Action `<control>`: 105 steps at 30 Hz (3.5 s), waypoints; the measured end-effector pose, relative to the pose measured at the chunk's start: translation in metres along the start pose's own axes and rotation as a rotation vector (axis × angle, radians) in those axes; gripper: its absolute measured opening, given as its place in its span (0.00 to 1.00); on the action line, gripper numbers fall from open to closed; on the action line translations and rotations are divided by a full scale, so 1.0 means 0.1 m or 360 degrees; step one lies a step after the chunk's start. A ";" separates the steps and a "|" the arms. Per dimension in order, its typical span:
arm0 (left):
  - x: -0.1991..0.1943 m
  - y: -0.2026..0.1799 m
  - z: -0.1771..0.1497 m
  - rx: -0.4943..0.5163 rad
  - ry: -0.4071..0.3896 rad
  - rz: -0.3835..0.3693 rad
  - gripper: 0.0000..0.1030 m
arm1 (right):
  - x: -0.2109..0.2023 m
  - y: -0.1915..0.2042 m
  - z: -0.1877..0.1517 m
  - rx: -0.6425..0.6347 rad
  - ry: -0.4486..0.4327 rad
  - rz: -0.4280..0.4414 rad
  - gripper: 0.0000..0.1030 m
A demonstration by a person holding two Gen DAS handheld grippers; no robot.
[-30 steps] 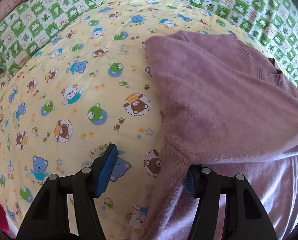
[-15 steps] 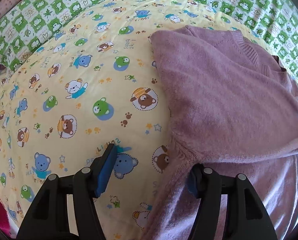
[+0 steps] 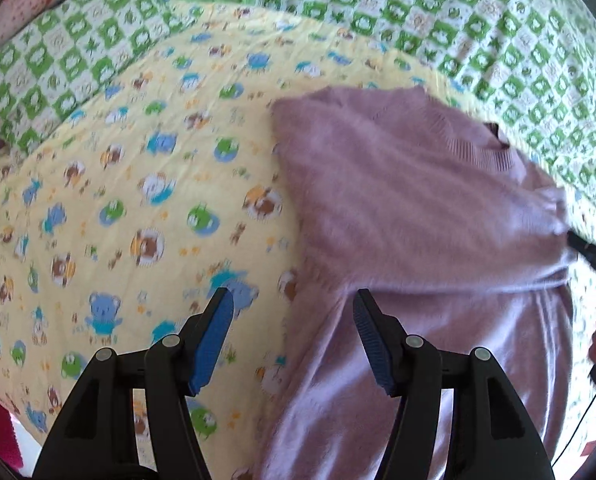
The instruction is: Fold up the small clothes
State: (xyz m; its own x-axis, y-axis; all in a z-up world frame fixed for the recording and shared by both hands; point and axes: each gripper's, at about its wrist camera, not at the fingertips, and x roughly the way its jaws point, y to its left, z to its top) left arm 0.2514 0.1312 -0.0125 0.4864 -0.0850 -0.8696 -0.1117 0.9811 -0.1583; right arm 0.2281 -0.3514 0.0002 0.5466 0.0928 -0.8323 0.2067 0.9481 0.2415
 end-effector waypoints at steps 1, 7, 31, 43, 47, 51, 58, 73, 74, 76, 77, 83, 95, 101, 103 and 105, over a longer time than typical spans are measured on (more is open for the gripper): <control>0.02 -0.02 0.06 -0.0015 -0.0009 0.0000 0.61 | 0.10 0.07 -0.02 -0.0036 0.0035 0.0010 0.36; 0.44 -0.08 0.32 -0.0014 0.0062 0.0126 0.63 | 0.51 -0.01 -0.16 0.0002 0.0197 -0.0143 0.37; -0.25 0.03 -1.01 0.0013 0.0245 -0.0040 0.64 | -0.74 -0.03 -1.13 0.0161 0.0153 -0.0014 0.57; -0.52 0.27 -1.93 -0.0071 0.0326 -0.0101 0.67 | -1.29 -0.14 -1.85 0.0185 0.0197 -0.0014 0.57; -0.58 0.32 -2.21 -0.0113 0.0369 -0.0149 0.69 | -1.46 -0.26 -2.10 0.0218 0.0218 -0.0020 0.57; -0.61 0.30 -2.45 -0.0089 0.0396 -0.0154 0.69 | -1.53 -0.35 -2.36 0.0218 0.0268 0.0014 0.57; -0.51 0.32 -2.86 -0.0191 0.0510 -0.0293 0.70 | -1.53 -0.39 -2.71 0.0222 0.0352 0.0076 0.57; -0.63 0.16 -3.00 -0.0120 0.0458 -0.0449 0.10 | -1.32 -0.37 -2.78 0.0378 0.0339 0.0347 0.30; -0.67 0.17 -3.01 -0.0107 0.0443 -0.0451 0.09 | -1.29 -0.37 -2.79 0.0378 0.0356 0.0347 0.10; -0.76 0.17 -3.01 -0.0085 0.0407 -0.0472 0.08 | -1.29 -0.41 -2.80 0.0403 0.0379 0.0373 0.10; -0.80 0.15 -2.99 -0.0085 0.0390 -0.0490 0.08 | -1.32 -0.42 -2.81 0.0407 0.0363 0.0398 0.10; -1.12 0.14 -2.90 -0.0073 0.0278 -0.0567 0.07 | -1.52 -0.50 -2.82 0.0402 0.0331 0.0493 0.10; -1.58 -0.06 -1.90 -0.0082 -0.0082 -0.0641 0.05 | -1.69 -0.22 -2.17 0.0325 0.0117 0.0694 0.10; -1.54 -0.08 -1.08 -0.0117 -0.0260 -0.0677 0.04 | -1.69 -0.23 -1.55 0.0336 -0.0085 0.0698 0.10; -1.45 -0.17 -0.80 -0.0098 -0.0304 -0.0659 0.04 | -1.62 -0.25 -1.34 0.0343 -0.0134 0.0677 0.10; -1.31 -0.25 -0.54 -0.0083 -0.0318 -0.0644 0.04 | -1.50 -0.23 -1.08 0.0339 -0.0182 0.0633 0.10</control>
State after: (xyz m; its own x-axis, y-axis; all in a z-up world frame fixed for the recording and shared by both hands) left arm 0.1433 0.1082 0.0801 0.6568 -0.4197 -0.6265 0.0807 0.8651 -0.4950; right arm 0.0536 -0.3541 0.0654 0.7008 0.3912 -0.5965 0.1181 0.7610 0.6379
